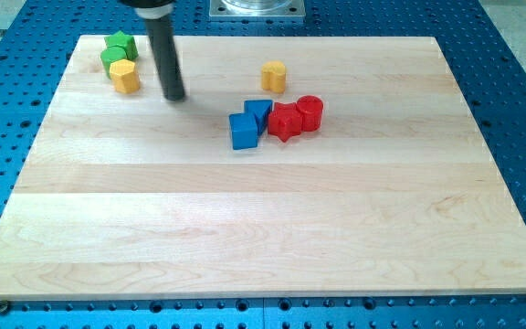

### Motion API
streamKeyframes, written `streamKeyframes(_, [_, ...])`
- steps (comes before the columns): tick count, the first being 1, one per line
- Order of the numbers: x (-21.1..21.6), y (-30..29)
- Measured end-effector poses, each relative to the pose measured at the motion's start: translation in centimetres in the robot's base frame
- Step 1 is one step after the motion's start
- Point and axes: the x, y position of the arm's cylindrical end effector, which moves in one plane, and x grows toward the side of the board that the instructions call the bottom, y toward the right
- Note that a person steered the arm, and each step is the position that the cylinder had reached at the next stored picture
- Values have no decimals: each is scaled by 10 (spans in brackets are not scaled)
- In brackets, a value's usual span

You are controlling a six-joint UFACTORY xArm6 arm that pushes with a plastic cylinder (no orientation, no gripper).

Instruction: Separate the blue blocks from the red blocks

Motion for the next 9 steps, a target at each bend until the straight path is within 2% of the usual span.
streamKeyframes(2, [-57, 130])
streamKeyframes(3, [-36, 166])
streamKeyframes(4, [20, 135])
streamKeyframes(5, [70, 135])
streamKeyframes(6, [111, 85])
streamKeyframes(7, [125, 73])
streamKeyframes(8, [82, 110])
streamKeyframes(9, [86, 61])
